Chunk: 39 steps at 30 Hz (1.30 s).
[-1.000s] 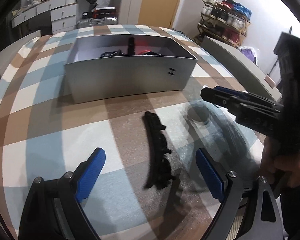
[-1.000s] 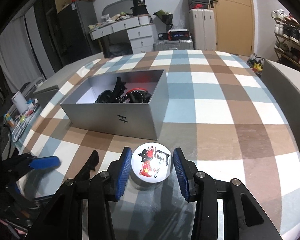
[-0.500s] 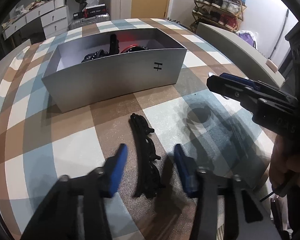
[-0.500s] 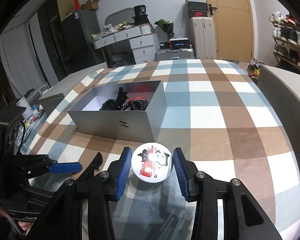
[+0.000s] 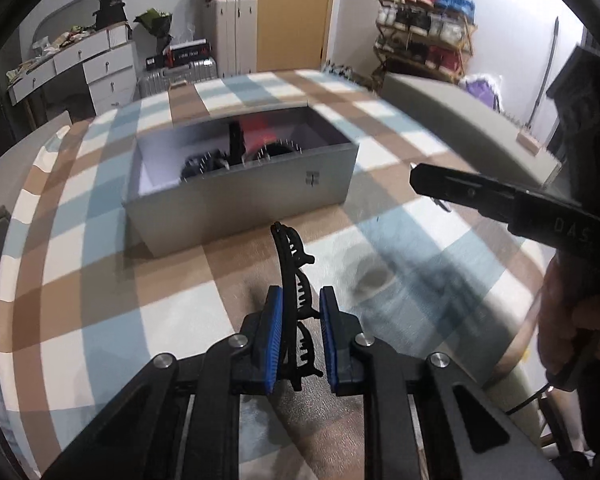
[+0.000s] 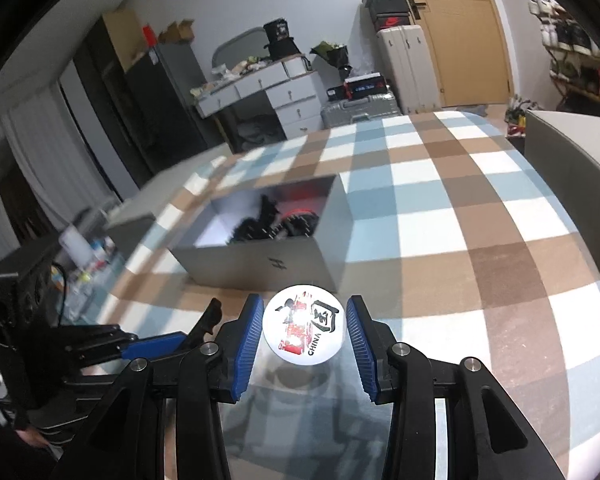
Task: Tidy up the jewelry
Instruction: 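Carry the white badge and black clip into the grey box and release both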
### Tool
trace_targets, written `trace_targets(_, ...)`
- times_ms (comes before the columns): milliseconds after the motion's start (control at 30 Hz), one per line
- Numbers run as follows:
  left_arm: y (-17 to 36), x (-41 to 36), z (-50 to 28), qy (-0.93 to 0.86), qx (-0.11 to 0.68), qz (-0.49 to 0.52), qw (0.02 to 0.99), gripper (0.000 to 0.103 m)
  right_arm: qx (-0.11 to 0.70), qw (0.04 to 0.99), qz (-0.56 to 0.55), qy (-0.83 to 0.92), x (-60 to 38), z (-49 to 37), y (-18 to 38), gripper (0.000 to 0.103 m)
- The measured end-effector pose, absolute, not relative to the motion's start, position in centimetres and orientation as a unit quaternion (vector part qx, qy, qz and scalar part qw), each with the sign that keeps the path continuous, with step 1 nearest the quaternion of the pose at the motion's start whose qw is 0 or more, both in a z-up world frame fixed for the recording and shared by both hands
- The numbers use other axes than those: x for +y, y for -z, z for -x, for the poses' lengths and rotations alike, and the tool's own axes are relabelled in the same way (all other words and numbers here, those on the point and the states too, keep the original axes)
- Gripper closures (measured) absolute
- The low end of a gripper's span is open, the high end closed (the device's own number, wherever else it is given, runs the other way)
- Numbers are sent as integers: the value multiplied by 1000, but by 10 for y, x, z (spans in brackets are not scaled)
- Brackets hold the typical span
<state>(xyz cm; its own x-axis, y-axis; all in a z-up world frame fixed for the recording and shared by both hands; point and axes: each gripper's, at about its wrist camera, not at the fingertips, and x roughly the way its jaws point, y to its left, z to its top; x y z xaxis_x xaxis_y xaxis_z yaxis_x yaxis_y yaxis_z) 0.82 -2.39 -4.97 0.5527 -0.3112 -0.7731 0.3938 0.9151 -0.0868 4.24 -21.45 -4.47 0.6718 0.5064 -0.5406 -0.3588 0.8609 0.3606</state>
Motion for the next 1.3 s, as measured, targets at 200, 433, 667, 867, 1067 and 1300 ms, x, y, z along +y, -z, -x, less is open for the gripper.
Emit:
trace_targets(200,19,-9,-11,183,374,-27,909,90,295,908,-113,-277,-206,-35,20,61)
trace_targets(433,-4,-4,-20,179,318,-25,931,90,261,910,-94,-308,-187,-35,-5,61)
trace_targets(667,-14,9,-42,192,300,22,934,90,241,907,-92,-332,-173,-49,-17,61)
trace_targets(867,-16,16,-62,186,293,38,937,90,236,909,-89,-333,-169,-68,-20,61)
trace_targets(1067,-10,18,-83,186,297,57,935,90,242,907,-90,-334,-166,-88,-18,61)
trace_targets(1300,7,17,-100,180,320,66,928,90,249,907,-88,-329,-160,-109,-11,61)
